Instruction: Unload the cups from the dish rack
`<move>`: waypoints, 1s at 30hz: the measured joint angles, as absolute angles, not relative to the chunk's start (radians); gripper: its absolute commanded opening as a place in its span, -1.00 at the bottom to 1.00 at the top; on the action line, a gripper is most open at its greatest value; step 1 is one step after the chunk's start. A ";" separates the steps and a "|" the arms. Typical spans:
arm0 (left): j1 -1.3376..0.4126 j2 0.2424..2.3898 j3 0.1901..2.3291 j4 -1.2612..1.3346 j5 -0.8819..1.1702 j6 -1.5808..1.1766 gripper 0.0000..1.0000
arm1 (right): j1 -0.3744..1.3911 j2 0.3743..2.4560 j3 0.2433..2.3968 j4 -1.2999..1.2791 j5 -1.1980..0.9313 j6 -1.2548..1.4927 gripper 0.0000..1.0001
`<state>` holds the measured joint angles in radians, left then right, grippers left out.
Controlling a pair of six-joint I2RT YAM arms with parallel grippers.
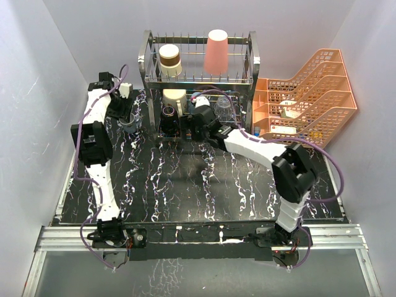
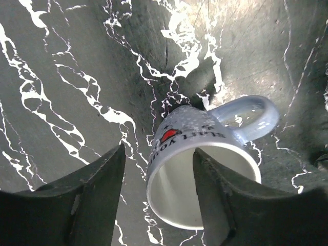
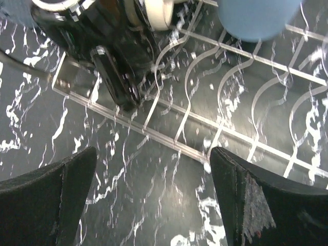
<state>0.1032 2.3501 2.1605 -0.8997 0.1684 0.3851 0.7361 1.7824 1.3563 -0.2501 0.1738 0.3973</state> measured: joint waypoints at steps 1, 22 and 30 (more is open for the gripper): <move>0.103 2.348 2.172 -0.902 0.171 0.384 0.26 | 0.739 1.809 1.381 -0.242 0.178 0.385 0.89; 0.138 2.079 2.203 -1.134 0.361 0.518 0.76 | 0.764 2.199 1.741 -0.178 0.199 0.223 -0.22; 0.138 1.933 2.032 -1.205 0.487 0.678 0.78 | 0.782 2.213 1.740 -0.180 0.233 0.213 -0.85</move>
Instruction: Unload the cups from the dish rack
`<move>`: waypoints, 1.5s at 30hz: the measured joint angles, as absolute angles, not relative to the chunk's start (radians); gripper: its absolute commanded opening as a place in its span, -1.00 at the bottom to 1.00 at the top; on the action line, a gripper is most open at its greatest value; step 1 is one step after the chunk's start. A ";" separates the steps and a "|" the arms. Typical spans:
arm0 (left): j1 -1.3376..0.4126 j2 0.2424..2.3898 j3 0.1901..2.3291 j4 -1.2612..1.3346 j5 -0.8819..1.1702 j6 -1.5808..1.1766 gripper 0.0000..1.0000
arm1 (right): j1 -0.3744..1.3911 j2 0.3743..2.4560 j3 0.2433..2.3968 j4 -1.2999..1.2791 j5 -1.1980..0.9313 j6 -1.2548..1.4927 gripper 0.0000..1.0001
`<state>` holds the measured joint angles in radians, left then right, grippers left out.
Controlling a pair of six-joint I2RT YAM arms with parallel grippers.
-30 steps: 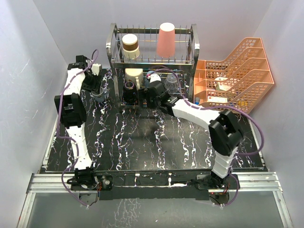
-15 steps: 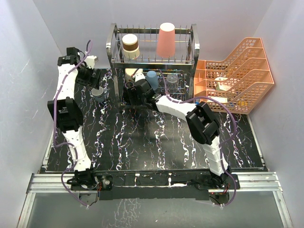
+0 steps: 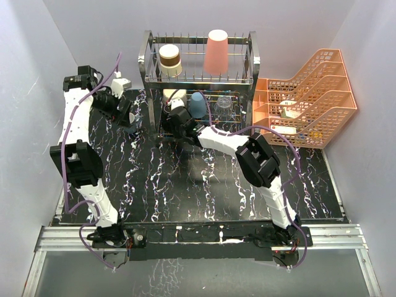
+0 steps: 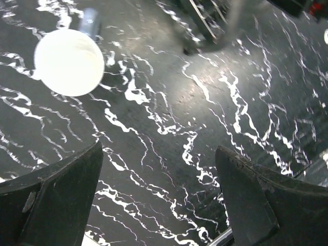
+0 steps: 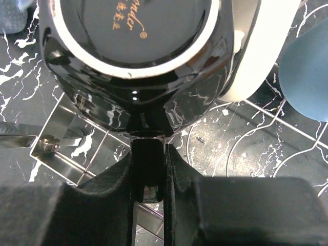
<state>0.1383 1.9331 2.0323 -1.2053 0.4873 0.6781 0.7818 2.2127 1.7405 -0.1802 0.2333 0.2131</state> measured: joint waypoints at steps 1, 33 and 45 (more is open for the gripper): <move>0.138 1.925 2.019 -1.227 0.506 0.717 0.78 | 0.784 2.212 1.733 -0.175 0.241 0.210 -0.84; -0.072 1.118 1.067 -0.757 0.769 1.133 0.78 | 0.840 1.544 1.060 -0.090 0.239 0.635 -0.85; -0.254 0.886 0.743 -0.294 0.797 1.129 0.67 | 0.844 1.317 0.792 0.101 -0.080 1.105 -0.85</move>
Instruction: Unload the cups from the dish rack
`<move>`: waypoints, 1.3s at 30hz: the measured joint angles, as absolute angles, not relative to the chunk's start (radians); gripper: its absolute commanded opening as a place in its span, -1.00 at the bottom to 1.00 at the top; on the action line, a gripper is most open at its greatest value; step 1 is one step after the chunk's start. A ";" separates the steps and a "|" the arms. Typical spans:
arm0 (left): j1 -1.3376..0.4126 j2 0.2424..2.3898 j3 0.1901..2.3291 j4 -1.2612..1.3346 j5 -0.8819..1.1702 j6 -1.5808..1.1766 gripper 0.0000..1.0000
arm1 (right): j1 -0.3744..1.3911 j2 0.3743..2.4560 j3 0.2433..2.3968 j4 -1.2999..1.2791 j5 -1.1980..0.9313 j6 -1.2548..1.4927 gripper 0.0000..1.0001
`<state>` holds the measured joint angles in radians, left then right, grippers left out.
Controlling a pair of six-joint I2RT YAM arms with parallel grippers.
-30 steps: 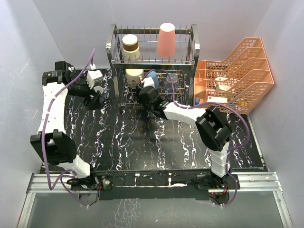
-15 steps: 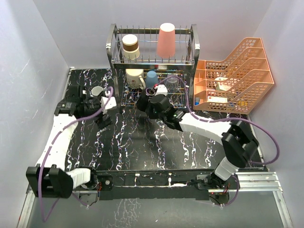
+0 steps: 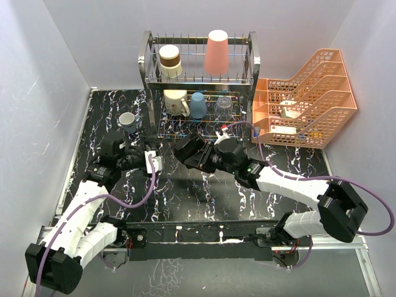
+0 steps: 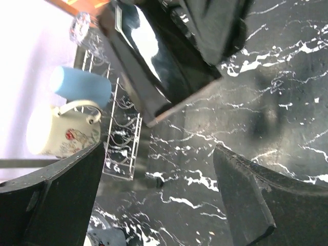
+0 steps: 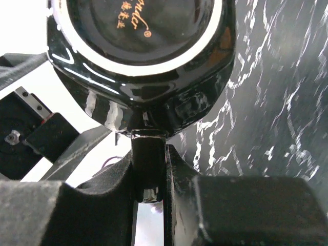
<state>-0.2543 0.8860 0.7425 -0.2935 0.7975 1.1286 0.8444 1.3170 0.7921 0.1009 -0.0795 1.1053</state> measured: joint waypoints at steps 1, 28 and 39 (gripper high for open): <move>-0.272 0.886 0.735 -0.264 0.796 1.127 0.66 | 0.844 1.310 0.770 0.118 -0.101 1.135 -0.85; -0.306 0.818 0.686 -0.041 0.760 0.964 -1.00 | 0.950 1.386 0.689 0.610 -0.290 1.630 -0.32; -0.294 1.060 0.813 -0.262 0.590 0.816 -1.00 | 0.867 1.341 0.645 0.521 -0.309 1.575 0.64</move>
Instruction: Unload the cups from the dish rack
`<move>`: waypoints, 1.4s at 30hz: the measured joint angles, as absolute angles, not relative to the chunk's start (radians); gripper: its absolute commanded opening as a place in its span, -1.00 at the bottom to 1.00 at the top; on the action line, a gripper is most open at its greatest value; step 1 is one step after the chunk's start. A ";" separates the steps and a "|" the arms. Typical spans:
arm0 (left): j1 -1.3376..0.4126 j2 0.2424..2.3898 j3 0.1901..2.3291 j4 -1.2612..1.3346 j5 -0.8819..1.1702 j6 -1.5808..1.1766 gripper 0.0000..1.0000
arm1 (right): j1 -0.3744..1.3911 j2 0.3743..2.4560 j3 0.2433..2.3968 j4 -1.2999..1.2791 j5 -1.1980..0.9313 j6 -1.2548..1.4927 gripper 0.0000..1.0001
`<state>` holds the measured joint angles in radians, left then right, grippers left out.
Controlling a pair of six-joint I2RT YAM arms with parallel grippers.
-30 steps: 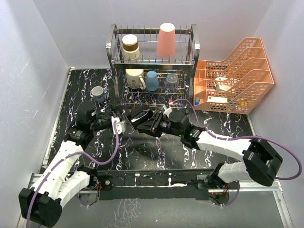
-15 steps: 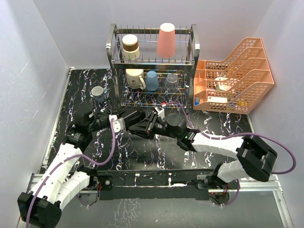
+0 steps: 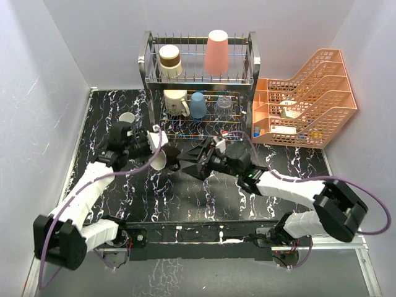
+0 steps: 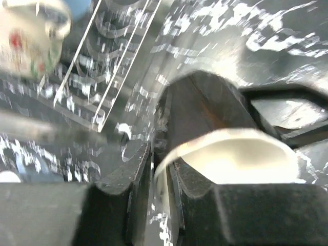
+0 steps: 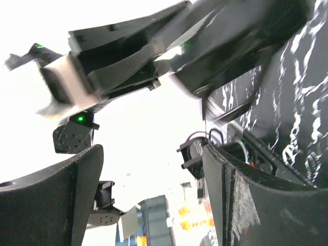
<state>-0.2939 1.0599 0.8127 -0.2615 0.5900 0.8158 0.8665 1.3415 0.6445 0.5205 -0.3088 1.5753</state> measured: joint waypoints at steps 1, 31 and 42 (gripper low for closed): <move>-0.268 1.101 0.837 -0.288 0.569 0.804 -1.00 | 0.837 1.313 0.640 0.481 -0.306 1.563 0.65; 0.068 1.465 1.170 -0.647 0.596 0.519 0.41 | 0.619 1.082 0.727 -0.196 -0.180 1.107 0.74; -0.064 1.567 1.163 -0.522 0.440 0.298 0.24 | 0.619 1.086 0.751 -0.248 -0.144 1.058 0.72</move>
